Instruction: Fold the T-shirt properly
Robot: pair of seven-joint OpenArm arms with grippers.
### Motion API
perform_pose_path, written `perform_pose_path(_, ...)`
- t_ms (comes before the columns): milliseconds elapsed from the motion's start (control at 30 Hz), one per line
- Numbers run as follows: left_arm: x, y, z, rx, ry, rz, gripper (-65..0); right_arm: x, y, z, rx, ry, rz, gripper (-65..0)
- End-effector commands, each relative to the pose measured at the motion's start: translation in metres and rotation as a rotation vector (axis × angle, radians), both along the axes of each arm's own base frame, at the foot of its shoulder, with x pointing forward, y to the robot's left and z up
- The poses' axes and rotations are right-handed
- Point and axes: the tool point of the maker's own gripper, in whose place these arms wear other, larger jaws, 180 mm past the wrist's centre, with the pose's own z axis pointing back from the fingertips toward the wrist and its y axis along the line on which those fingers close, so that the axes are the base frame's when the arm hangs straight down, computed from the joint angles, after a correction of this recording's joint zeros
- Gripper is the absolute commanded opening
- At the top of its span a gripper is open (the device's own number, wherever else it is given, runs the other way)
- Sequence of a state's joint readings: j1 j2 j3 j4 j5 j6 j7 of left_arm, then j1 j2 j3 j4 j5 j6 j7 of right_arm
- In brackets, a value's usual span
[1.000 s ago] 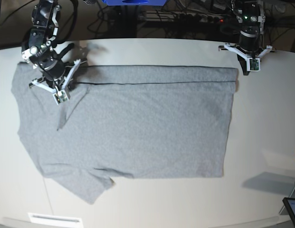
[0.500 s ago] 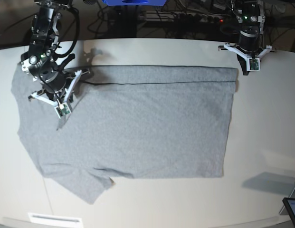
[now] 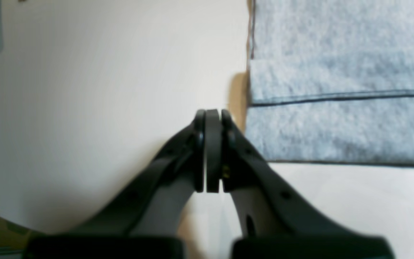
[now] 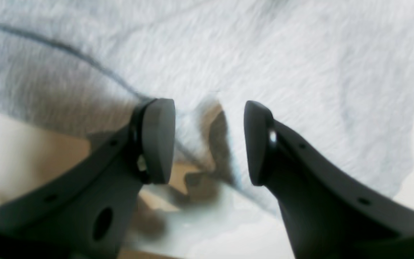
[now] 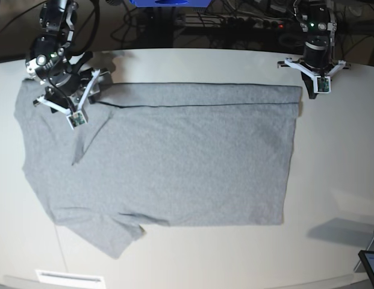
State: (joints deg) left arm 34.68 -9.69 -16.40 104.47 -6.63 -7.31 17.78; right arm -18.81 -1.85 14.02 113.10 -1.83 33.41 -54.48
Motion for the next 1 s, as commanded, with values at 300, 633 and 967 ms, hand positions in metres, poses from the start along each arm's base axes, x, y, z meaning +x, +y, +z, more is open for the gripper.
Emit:
perform_pose_path(300, 0.005, 0.003, 0.011, 0.019, -0.039, -0.005, -65.0, 0.011, 0.007, 0.010, 0.037, -0.054, 0.003, -34.7)
perform_pose_path(633, 0.004, 0.003, 0.010, 0.016, -0.037, -0.004, -65.0, 0.017, 0.028, 0.006, 0.076, -0.065, 0.055, -34.7)
perform_pose_path(967, 0.002, 0.003, 0.009, 0.016, -0.033, -0.004, -65.0, 0.017, 0.028, 0.006, 0.076, -0.065, 0.057, -35.1)
